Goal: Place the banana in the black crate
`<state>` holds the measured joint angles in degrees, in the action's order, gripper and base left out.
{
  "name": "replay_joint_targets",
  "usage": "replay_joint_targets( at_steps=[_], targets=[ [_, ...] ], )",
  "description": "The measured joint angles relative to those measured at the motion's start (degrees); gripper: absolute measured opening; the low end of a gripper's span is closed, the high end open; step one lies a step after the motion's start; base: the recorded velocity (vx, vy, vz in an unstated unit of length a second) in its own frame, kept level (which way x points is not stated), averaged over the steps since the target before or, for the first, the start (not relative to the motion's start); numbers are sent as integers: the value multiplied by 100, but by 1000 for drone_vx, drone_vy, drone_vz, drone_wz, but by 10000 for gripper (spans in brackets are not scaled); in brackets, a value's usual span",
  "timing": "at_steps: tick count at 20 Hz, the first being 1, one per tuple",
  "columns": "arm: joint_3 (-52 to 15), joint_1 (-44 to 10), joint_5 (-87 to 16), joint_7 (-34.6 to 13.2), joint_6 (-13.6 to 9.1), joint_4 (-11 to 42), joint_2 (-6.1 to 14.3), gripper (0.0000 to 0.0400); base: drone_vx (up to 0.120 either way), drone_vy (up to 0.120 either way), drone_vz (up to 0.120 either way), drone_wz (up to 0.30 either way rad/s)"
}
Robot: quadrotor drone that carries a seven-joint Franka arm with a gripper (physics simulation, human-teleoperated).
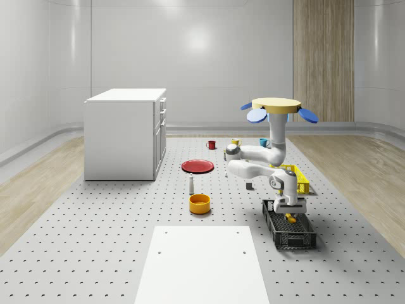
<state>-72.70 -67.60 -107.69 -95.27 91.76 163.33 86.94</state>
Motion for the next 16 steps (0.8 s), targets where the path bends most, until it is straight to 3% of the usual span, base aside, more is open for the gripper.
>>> replay_joint_targets(
  at_steps=[9, 12, 16],
  targets=[
    [528, -72, -509, 19, 169, -157, -34, 193, 0, 0, 0, 0],
    [605, -78, -574, -18, 189, -184, -56, 293, 0, 0, 0, 0],
    [527, -51, -496, -60, 141, -153, -76, 361, 0, 0, 0, 0]
  ],
)
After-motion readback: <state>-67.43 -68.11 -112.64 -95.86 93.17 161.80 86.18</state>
